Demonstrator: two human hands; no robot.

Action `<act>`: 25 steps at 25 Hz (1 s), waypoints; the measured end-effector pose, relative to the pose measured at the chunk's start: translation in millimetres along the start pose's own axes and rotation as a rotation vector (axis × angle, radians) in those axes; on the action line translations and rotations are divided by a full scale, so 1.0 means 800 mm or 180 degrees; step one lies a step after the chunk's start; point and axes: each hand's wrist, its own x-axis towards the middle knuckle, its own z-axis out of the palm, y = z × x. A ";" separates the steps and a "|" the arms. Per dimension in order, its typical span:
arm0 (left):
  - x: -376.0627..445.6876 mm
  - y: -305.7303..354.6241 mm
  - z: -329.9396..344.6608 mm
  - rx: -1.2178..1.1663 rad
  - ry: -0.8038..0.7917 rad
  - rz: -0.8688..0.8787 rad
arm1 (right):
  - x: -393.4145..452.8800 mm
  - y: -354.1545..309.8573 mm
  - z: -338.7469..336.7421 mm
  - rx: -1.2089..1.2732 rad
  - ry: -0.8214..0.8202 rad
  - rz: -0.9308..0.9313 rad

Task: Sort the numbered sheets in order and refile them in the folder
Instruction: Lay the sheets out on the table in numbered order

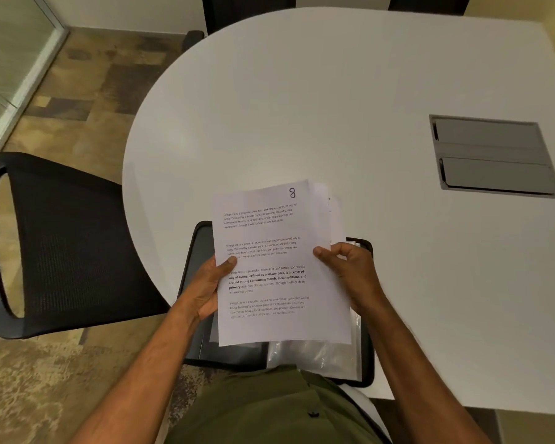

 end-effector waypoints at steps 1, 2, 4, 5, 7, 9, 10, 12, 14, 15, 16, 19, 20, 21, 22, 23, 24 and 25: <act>0.000 0.000 -0.001 -0.0017 0.0024 0.0010 | -0.003 -0.005 0.005 -0.0015 0.0075 -0.0106; 0.001 0.000 -0.003 -0.0031 0.0041 0.0025 | -0.004 -0.008 0.009 -0.0052 0.0157 -0.0225; 0.002 0.002 -0.004 -0.0072 0.0073 0.0057 | -0.006 -0.009 0.015 -0.0275 0.0362 -0.0462; 0.002 0.004 -0.005 -0.0120 0.0077 0.0074 | -0.007 -0.009 0.017 -0.0425 0.0489 -0.0581; 0.002 0.007 -0.006 -0.0225 0.0067 0.0108 | -0.011 -0.011 0.021 -0.0391 0.0572 -0.0702; 0.001 0.010 -0.008 -0.0275 0.0043 0.0124 | -0.013 -0.014 0.023 -0.0234 0.0469 -0.0753; 0.002 0.010 -0.011 -0.0294 0.0026 0.0116 | -0.013 -0.017 0.024 -0.0313 0.0432 -0.0824; 0.002 0.010 -0.018 -0.0308 -0.0010 0.0076 | -0.011 -0.018 0.024 -0.0608 0.0361 -0.0923; 0.000 0.008 -0.023 -0.0261 -0.0038 0.0003 | -0.007 -0.016 0.024 -0.0583 0.0075 -0.0565; -0.001 0.007 -0.025 -0.0229 -0.0065 -0.0048 | -0.008 -0.016 0.025 -0.0455 -0.0156 -0.0283; -0.003 0.006 -0.025 -0.0205 -0.0076 -0.0093 | -0.009 -0.014 0.026 -0.0371 -0.0351 -0.0070; -0.008 0.004 -0.026 -0.0175 -0.0051 -0.0162 | -0.014 -0.015 0.033 -0.0356 -0.0345 -0.0007; -0.009 0.003 -0.027 -0.0188 -0.0054 -0.0165 | -0.015 -0.014 0.034 -0.0310 -0.0222 -0.0017; -0.010 0.001 -0.029 -0.0213 -0.0041 -0.0166 | -0.014 -0.014 0.036 -0.0264 -0.0100 -0.0027; -0.010 -0.001 -0.032 -0.0252 -0.0033 -0.0165 | -0.015 -0.014 0.038 -0.0227 -0.0005 -0.0075; -0.011 -0.003 -0.036 -0.0287 -0.0039 -0.0161 | -0.016 -0.015 0.040 -0.0229 0.0061 -0.0124; -0.011 -0.004 -0.038 -0.0312 -0.0040 -0.0168 | -0.017 -0.014 0.042 -0.0273 0.0080 -0.0168; -0.011 -0.005 -0.040 -0.0332 -0.0009 -0.0171 | -0.018 -0.013 0.044 -0.0335 0.0084 -0.0181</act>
